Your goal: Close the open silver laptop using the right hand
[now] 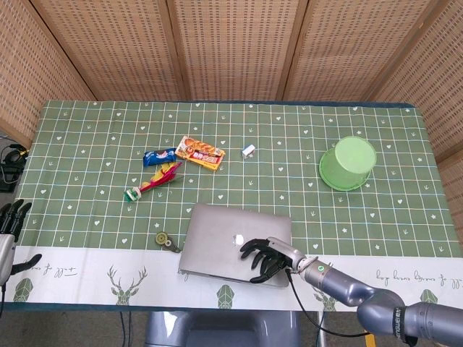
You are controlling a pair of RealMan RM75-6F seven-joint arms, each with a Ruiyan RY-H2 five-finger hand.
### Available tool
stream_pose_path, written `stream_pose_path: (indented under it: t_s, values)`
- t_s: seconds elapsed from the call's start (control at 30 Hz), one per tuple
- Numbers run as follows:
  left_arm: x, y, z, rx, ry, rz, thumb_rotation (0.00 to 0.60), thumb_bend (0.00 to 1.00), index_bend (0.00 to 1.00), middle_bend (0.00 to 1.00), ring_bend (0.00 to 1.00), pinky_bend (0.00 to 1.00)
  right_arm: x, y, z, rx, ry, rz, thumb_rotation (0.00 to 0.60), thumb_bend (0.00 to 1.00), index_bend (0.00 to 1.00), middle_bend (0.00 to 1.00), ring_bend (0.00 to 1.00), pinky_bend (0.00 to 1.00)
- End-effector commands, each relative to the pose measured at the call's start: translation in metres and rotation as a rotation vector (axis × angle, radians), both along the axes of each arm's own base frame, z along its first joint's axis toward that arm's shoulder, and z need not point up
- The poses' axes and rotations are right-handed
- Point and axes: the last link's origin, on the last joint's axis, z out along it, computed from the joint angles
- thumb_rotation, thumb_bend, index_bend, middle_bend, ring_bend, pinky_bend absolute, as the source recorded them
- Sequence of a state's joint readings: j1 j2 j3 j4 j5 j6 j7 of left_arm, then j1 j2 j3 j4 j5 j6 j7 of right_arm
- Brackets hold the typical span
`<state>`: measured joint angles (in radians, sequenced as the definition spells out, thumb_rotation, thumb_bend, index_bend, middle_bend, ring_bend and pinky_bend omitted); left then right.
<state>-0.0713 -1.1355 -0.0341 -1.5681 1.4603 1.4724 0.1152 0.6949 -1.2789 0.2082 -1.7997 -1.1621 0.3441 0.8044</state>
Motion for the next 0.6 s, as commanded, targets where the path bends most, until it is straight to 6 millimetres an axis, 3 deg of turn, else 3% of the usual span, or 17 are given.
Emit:
stream_pose_path:
  t_s: [0.03, 0.3, 0.6]
  values:
    - [0.0, 0.0, 0.0, 0.0, 0.0, -0.001, 0.6, 0.0, 0.0, 0.0, 0.0, 0.0, -0.008, 0.003, -0.013, 0.003, 0.014, -0.008, 0.6, 0.24, 0.31, 0.37, 0.44, 0.52]
    - [0.001, 0.0, 0.0, -0.001, 0.0, -0.001, 0.6, 0.0, 0.0, 0.0, 0.0, 0.0, -0.012, 0.006, -0.023, -0.003, 0.015, -0.015, 0.6, 0.24, 0.31, 0.37, 0.44, 0.52]
    - [0.001, -0.001, 0.001, 0.007, -0.001, -0.003, 0.6, 0.0, 0.0, 0.0, 0.0, 0.0, -0.002, -0.003, 0.013, -0.199, -0.031, 0.05, 0.6, 0.24, 0.31, 0.37, 0.44, 0.52]
